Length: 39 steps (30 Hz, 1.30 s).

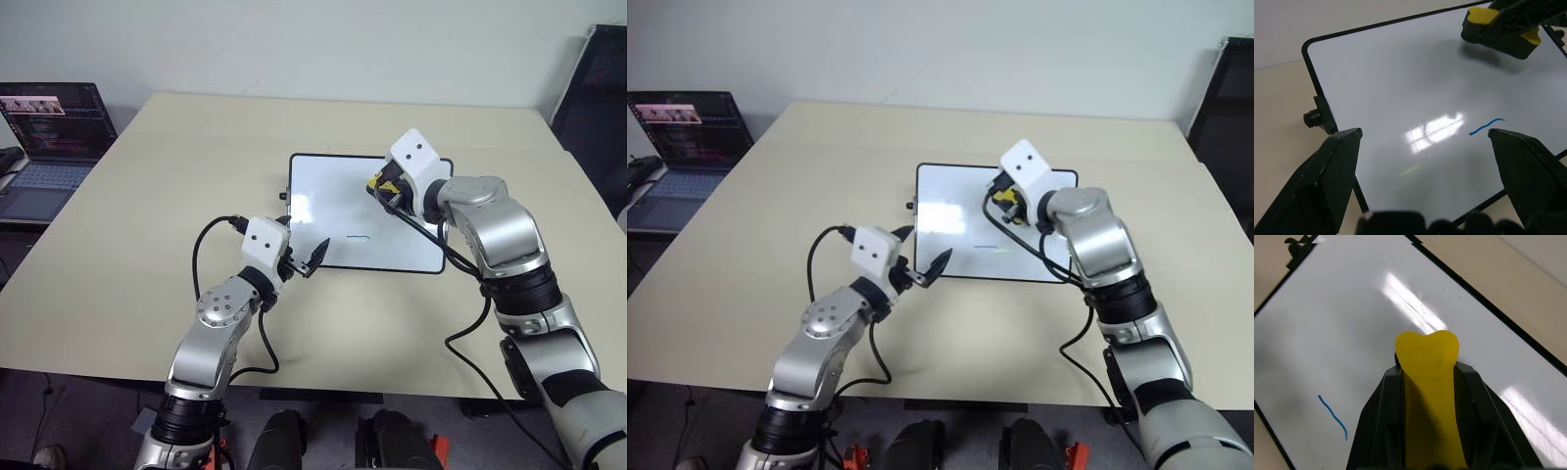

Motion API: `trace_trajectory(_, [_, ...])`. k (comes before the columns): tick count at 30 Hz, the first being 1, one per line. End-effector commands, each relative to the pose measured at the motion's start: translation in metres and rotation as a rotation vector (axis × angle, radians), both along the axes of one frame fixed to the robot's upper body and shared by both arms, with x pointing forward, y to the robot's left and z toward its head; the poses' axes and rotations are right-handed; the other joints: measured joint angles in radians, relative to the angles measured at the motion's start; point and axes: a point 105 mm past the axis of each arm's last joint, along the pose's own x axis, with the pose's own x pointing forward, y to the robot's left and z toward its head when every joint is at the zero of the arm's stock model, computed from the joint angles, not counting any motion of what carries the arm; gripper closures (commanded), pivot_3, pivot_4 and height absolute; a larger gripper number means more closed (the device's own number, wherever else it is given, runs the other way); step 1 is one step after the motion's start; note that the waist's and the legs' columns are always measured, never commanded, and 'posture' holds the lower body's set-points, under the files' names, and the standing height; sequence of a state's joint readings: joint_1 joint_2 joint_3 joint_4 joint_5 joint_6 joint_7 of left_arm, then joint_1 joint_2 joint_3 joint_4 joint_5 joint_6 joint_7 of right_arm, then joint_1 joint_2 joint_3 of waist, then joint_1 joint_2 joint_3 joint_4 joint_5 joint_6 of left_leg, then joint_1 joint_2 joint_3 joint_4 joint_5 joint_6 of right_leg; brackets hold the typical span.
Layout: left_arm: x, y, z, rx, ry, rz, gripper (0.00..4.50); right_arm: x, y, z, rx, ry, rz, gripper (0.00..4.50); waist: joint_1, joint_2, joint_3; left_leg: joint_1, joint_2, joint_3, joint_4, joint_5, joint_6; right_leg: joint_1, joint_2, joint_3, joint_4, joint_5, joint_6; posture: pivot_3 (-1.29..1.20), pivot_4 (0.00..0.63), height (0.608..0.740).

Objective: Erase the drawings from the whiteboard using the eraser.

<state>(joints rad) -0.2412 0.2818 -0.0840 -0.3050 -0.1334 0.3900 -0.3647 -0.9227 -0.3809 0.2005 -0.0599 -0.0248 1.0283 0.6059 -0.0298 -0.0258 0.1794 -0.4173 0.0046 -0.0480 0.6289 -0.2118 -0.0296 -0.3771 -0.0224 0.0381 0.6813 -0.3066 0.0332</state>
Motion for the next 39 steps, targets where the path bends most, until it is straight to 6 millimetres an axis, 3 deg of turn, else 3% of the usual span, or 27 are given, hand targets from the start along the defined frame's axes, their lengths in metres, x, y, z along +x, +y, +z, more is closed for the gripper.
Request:
trace_trajectory(1, [-0.006, -0.006, 0.010, -0.001, -0.038, -0.032, 0.00, -0.019, 0.001, 0.022, 0.110, 0.000, -0.013, 3.51, 0.000, 0.000, 0.000, 0.000, 0.000, 0.000, 0.000, 0.000, 0.000, 0.000, 0.000, 0.000, 0.000, 0.000, 0.000, 0.00, 0.150, 0.740])
trace_trajectory(4, [-0.011, -0.007, 0.009, 0.002, -0.028, -0.043, 0.00, -0.033, -0.007, 0.006, 0.162, 0.055, -0.074, 3.51, 0.001, 0.000, 0.000, 0.000, 0.000, 0.000, 0.000, 0.000, 0.000, 0.000, -0.001, 0.000, 0.000, 0.000, 0.000, 0.00, 0.150, 0.740])
trace_trajectory(9, [-0.013, -0.005, 0.008, 0.003, -0.020, -0.037, 0.00, -0.051, -0.040, -0.045, 0.219, 0.119, -0.243, 3.51, 0.006, 0.000, 0.000, 0.000, -0.001, -0.001, 0.000, 0.000, 0.000, 0.002, -0.001, -0.001, -0.001, 0.000, 0.000, 0.00, 0.150, 0.740])
trace_trajectory(12, [-0.011, -0.004, 0.010, 0.005, -0.021, -0.033, 0.00, -0.052, -0.054, -0.057, 0.275, 0.107, -0.346, 3.51, 0.000, 0.000, 0.000, 0.000, -0.002, 0.000, 0.000, 0.000, 0.000, 0.001, 0.000, 0.000, 0.000, 0.000, 0.000, 0.00, 0.150, 0.740])
trace_trajectory(30, [-0.006, -0.007, 0.012, 0.007, -0.026, -0.049, 0.00, -0.049, -0.048, -0.049, 0.285, 0.068, -0.352, 3.51, -0.003, 0.000, 0.000, 0.001, -0.001, 0.000, 0.000, 0.000, 0.000, 0.001, 0.003, 0.000, 0.000, 0.000, 0.000, 0.00, 0.150, 0.740])
trace_trajectory(34, [-0.005, -0.008, 0.011, 0.009, -0.022, -0.051, 0.00, -0.040, -0.031, -0.035, 0.220, 0.018, -0.242, 3.51, -0.005, 0.000, 0.000, 0.001, -0.001, 0.001, 0.000, 0.000, 0.000, 0.001, 0.003, 0.001, 0.000, 0.000, 0.000, 0.00, 0.150, 0.740])
trace_trajectory(39, [-0.004, -0.010, 0.011, 0.012, -0.022, -0.062, 0.00, -0.023, 0.010, -0.011, 0.098, -0.066, -0.031, 3.51, -0.007, 0.000, 0.000, 0.002, 0.000, 0.001, 0.000, 0.000, 0.000, 0.001, 0.003, 0.000, 0.001, 0.000, 0.000, 0.00, 0.150, 0.740])
